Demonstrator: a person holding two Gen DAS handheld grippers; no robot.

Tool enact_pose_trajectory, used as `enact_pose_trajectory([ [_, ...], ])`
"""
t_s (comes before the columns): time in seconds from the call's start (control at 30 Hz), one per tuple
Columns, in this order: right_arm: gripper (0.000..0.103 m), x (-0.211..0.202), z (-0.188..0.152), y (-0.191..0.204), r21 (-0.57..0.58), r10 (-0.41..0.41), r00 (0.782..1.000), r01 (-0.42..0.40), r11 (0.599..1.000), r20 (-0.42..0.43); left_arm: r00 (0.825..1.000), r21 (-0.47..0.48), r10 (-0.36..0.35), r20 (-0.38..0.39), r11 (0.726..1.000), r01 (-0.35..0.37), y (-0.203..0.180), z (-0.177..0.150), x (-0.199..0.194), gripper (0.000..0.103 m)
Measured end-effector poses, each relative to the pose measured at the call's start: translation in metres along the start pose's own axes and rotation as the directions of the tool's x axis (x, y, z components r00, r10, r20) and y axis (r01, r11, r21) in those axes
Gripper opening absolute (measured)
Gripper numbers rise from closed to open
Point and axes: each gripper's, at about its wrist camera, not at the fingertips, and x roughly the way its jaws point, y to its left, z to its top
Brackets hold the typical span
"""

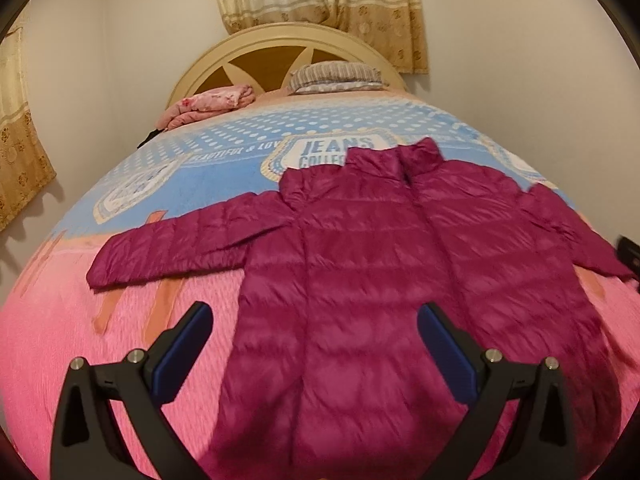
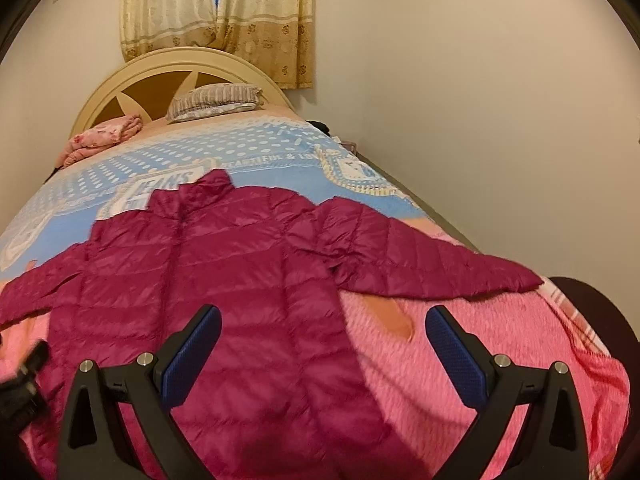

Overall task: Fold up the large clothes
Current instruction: 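Grasp the jacket sleeve cuff nearest the right tool with the right tool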

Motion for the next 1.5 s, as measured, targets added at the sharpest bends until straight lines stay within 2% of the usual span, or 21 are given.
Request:
enact_pose_trajectory([
  [0.1,0.102,0.025,0.01,-0.02,0.004,0.001,1.0,-0.001,1.0,-0.014,0.998,-0.013,-0.044,-0.043,0.999,0.044,0.009,0.012,0.029,0.1],
  [0.13,0.102,0.031,0.013,-0.033,0.03,-0.004,1.0,0.005,1.0,-0.017,0.997,-0.026,-0.059,-0.055,0.998,0.058,0.013,0.014,0.037,0.09],
  [0.17,0.102,0.037,0.016,-0.05,0.074,-0.003,1.0,0.004,0.997,-0.018,0.994,-0.045,-0.081,-0.069,0.996,0.079,0.018,0.015,0.045,0.086],
  [0.23,0.102,0.052,0.023,-0.093,0.19,0.017,0.999,-0.009,0.982,-0.044,0.989,-0.107,-0.126,-0.081,0.987,0.117,0.028,0.015,0.058,0.085],
  [0.3,0.099,0.069,0.024,-0.143,0.337,0.042,0.996,-0.015,0.941,-0.075,0.989,-0.163,-0.131,-0.075,0.98,0.118,0.036,0.012,0.068,0.085],
  [0.4,0.07,0.091,0.015,-0.219,0.524,0.06,0.992,0.008,0.852,-0.113,0.999,-0.2,-0.041,-0.036,0.979,0.033,0.043,0.004,0.075,0.085],
  [0.5,0.069,0.108,0.001,-0.275,0.625,0.029,0.986,0.082,0.776,-0.166,0.999,-0.176,0.033,-0.021,0.984,-0.037,0.039,-0.005,0.08,0.086],
  [0.57,0.069,0.117,-0.009,-0.297,0.675,0.033,0.982,0.102,0.731,-0.185,0.998,-0.156,0.049,-0.032,0.986,-0.053,0.035,-0.012,0.084,0.086],
  [0.67,0.068,0.131,-0.014,-0.308,0.706,0.042,0.98,0.111,0.7,-0.196,0.995,-0.161,0.042,-0.089,0.985,-0.057,0.034,-0.018,0.093,0.086],
  [0.83,0.064,0.155,-0.009,-0.306,0.725,0.066,0.976,0.106,0.68,-0.205,0.993,-0.183,0.031,-0.115,0.982,-0.052,0.036,-0.02,0.096,0.088],
  [1.0,0.064,0.162,-0.011,-0.314,0.736,0.012,0.985,0.121,0.666,-0.172,0.994,-0.216,0.023,-0.105,0.975,-0.046,0.041,-0.019,0.093,0.089],
  [1.1,0.064,0.167,-0.013,-0.316,0.754,0.004,0.987,0.122,0.645,-0.164,0.995,-0.206,0.047,-0.087,0.976,-0.065,0.041,-0.018,0.092,0.09],
  [1.2,0.062,0.171,-0.013,-0.316,0.749,-0.011,0.983,0.145,0.647,-0.181,0.996,-0.183,0.063,-0.064,0.98,-0.074,0.038,-0.018,0.089,0.099],
  [1.27,0.049,0.177,-0.011,-0.313,0.717,-0.038,0.971,0.2,0.668,-0.236,0.997,-0.165,0.064,-0.041,0.984,-0.07,0.035,-0.018,0.084,0.1],
  [1.33,0.019,0.182,-0.011,-0.313,0.68,-0.073,0.958,0.25,0.69,-0.278,0.998,-0.148,0.057,-0.036,0.987,-0.062,0.032,-0.02,0.082,0.103],
  [1.4,0.01,0.187,-0.015,-0.316,0.675,-0.057,0.956,0.245,0.696,-0.288,0.998,-0.135,0.047,-0.046,0.989,-0.053,0.029,-0.021,0.083,0.103],
  [1.5,0.008,0.19,-0.013,-0.313,0.635,-0.07,0.952,0.254,0.73,-0.299,0.997,-0.145,0.024,-0.074,0.989,-0.035,0.031,-0.023,0.087,0.103],
])
